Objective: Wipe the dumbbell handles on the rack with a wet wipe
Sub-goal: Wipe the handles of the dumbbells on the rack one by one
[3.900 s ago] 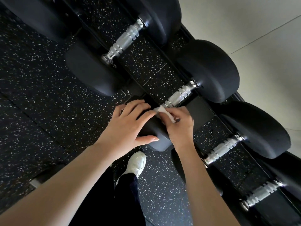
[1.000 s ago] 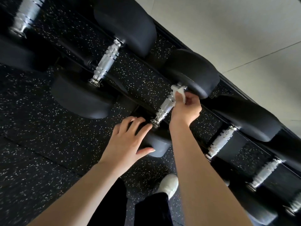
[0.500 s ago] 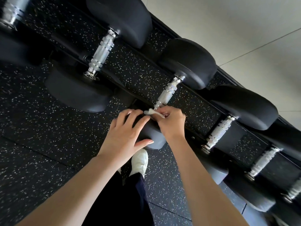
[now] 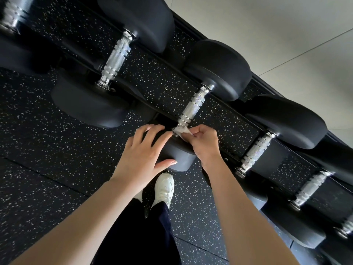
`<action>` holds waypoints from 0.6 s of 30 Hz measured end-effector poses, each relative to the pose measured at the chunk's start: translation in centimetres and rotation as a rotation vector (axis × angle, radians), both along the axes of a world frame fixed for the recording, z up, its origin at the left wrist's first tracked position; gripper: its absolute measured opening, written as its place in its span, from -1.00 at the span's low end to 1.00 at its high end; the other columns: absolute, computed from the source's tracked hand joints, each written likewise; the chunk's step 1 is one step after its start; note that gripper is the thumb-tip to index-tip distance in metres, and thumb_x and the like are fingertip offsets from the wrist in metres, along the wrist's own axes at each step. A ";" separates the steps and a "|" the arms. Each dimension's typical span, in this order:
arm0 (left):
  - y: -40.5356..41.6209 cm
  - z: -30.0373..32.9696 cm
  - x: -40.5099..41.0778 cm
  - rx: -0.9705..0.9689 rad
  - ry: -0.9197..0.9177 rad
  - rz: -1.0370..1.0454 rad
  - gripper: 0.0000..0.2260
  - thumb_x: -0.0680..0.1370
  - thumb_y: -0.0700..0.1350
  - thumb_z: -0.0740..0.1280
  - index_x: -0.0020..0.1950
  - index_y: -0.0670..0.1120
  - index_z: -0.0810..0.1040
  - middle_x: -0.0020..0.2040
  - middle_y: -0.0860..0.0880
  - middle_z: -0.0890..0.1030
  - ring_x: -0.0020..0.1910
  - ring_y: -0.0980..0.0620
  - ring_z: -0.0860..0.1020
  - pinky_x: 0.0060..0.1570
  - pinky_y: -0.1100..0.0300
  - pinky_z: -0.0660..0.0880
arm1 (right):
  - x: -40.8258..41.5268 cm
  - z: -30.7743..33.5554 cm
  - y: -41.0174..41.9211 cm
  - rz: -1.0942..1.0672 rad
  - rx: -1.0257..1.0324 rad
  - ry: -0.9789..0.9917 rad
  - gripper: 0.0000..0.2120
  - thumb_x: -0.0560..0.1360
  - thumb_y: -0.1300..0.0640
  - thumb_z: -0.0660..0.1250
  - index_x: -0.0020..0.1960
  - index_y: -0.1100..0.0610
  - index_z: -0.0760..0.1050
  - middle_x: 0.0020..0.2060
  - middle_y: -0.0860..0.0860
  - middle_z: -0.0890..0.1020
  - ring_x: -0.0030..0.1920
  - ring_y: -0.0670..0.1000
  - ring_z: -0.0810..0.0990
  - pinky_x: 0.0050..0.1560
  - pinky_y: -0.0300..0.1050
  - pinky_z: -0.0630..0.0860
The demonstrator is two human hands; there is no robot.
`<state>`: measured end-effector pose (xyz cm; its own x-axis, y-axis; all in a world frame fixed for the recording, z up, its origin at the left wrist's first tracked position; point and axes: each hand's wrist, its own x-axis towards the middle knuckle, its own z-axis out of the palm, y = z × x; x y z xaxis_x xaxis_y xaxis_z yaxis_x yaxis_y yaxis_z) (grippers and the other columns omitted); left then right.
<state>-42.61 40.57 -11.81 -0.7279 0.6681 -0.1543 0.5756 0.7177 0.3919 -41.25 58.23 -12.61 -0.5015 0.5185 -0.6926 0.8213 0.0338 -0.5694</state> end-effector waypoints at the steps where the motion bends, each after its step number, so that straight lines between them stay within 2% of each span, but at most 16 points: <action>1: 0.0 0.0 0.0 -0.004 0.001 -0.002 -0.42 0.44 0.24 0.27 0.35 -0.07 0.45 0.31 -0.09 0.46 0.26 -0.18 0.40 -0.01 -0.11 0.53 | -0.1 -0.1 0.1 -0.030 -0.022 -0.012 -0.82 0.31 0.21 0.53 -0.26 0.08 0.53 -0.20 0.09 0.67 -0.27 -0.03 0.54 -0.22 -0.22 0.44; 7: 0.1 0.0 0.1 -0.004 0.010 0.008 -0.43 0.47 0.25 0.25 0.35 -0.07 0.46 0.31 -0.08 0.46 0.26 -0.19 0.40 0.00 -0.12 0.52 | -0.2 0.1 0.3 -0.264 -0.206 0.095 -0.83 0.35 0.37 0.46 -0.27 0.19 0.50 -0.43 0.06 0.57 -0.45 -0.09 0.49 -0.27 -0.21 0.44; 12: 0.0 -0.1 0.0 -0.011 0.017 0.004 -0.41 0.47 0.27 0.13 0.35 -0.07 0.46 0.31 -0.08 0.47 0.25 -0.19 0.42 0.00 -0.11 0.52 | -1.1 -0.2 0.4 -0.422 -0.212 0.142 -0.82 0.35 0.35 0.47 -0.27 0.15 0.50 -0.32 0.15 0.62 -0.24 0.08 0.57 0.01 0.10 0.55; 16: 0.1 0.0 0.0 -0.017 0.017 0.003 -0.41 0.47 0.27 0.13 0.35 -0.06 0.46 0.31 -0.08 0.47 0.25 -0.18 0.42 0.00 -0.10 0.52 | -2.2 0.1 0.6 -0.595 -0.212 0.213 -0.79 0.36 0.35 0.47 -0.27 0.14 0.47 -0.31 0.10 0.59 -0.27 0.07 0.57 0.08 0.10 0.54; 18: 0.1 0.0 0.1 -0.016 0.016 0.003 -0.41 0.47 0.27 0.13 0.35 -0.06 0.46 0.30 -0.08 0.47 0.25 -0.17 0.42 0.00 -0.09 0.53 | -2.9 0.3 0.8 -0.653 -0.180 0.219 -0.79 0.36 0.32 0.48 -0.27 0.13 0.47 -0.21 0.12 0.63 -0.15 0.10 0.63 0.14 0.08 0.54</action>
